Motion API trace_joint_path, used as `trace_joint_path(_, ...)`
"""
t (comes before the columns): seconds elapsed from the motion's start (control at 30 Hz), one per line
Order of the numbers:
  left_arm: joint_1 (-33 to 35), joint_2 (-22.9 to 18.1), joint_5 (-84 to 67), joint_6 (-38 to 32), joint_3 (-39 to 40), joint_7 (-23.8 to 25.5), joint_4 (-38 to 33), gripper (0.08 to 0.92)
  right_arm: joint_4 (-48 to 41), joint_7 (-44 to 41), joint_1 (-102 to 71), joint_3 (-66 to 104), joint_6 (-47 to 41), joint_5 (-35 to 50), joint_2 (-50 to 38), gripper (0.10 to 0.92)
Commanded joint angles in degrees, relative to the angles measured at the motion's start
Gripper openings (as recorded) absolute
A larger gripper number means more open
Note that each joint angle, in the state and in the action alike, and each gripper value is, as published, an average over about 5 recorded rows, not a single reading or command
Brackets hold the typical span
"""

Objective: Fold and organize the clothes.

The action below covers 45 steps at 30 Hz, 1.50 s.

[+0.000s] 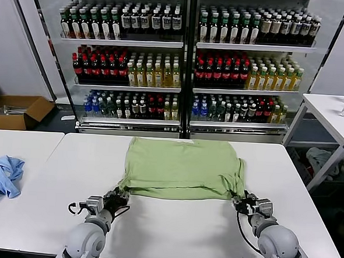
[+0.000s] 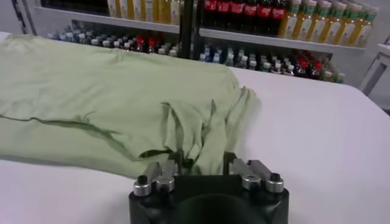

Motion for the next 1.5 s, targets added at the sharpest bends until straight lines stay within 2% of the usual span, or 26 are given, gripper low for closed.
trace_joint_path(0.03, 5.09, -0.25, -3.55, -0.39, -1.97, -0.54, -3.39, 0.299, 2.12, 0.04, -3.33, 0.72, -0.91, 0.46, -0.24, 0.24)
trace_joint_path(0.13, 9.73, -0.16, -4.17, -0.52, -4.39, -0.69, -6.92, 0.213, 5.21, -0.04, -7.3, 2.73, -0.69, -0.15, -1.24, 0.17)
trace_joint_path(0.23, 14.37, -0.06, -5.42, -0.2, -7.19, -1.12, -11.31, 0.133, 10.09, -0.19, -13.35, 5.66, -0.57, -1.08, -2.08, 0.15)
trace_joint_path(0.33, 18.16, 0.05, -6.14, 0.06, -9.25, -1.43, -14.88, 0.09, 14.76, -0.46, -19.51, 9.08, -0.32, -2.52, -2.34, 0.15)
trace_joint_path(0.6, 27.63, 0.06, -5.6, 0.62, -13.21, -2.22, -24.36, 0.083, 25.49, -0.55, -34.38, 17.48, -0.25, -5.11, -1.24, 0.15)
trace_joint_path(0.73, 33.68, 0.53, -4.87, 0.83, -15.38, -1.77, -28.24, 0.083, 29.78, -1.14, -39.83, 18.89, -0.68, -10.35, -0.19, 0.154)
trace_joint_path(0.83, 36.22, 1.08, -3.07, 1.87, -16.47, -1.26, -30.35, 0.084, 31.28, -0.77, -39.42, 18.34, 0.63, -12.71, 0.89, 0.202)
trace_joint_path(0.93, 36.89, 1.96, -1.79, 3.28, -17.27, -0.89, -32.18, 0.097, 32.69, -0.25, -36.56, 18.33, 2.04, -12.5, 1.36, 0.284)
trace_joint_path(1.03, 33.65, 3.6, -2.22, 3.73, -18.22, -1.0, -32.39, 0.154, 32.74, 0.73, -30.22, 18.34, 2.57, -9.24, -0.79, 0.37)
trace_joint_path(1.13, 26.72, 6.72, -4.37, 2.78, -18.76, -1.41, -28.97, 0.24, 27.87, 2.5, -18.76, 14.92, 2.78, -4.65, -4.81, 0.457)
trace_joint_path(1.3, 9.2, 11.2, -7.72, 2.09, -12.44, -2.43, -15.74, 0.379, 11.44, 4.94, 9.28, -0.78, -0.21, 4.66, -5.42, 0.604)
trace_joint_path(1.5, -12.43, 8.91, -3.52, 1.14, 0.03, -3.59, 3.07, 0.552, -10.35, 5.28, 30.91, -13.97, -1.14, 3.81, 2.39, 0.772)
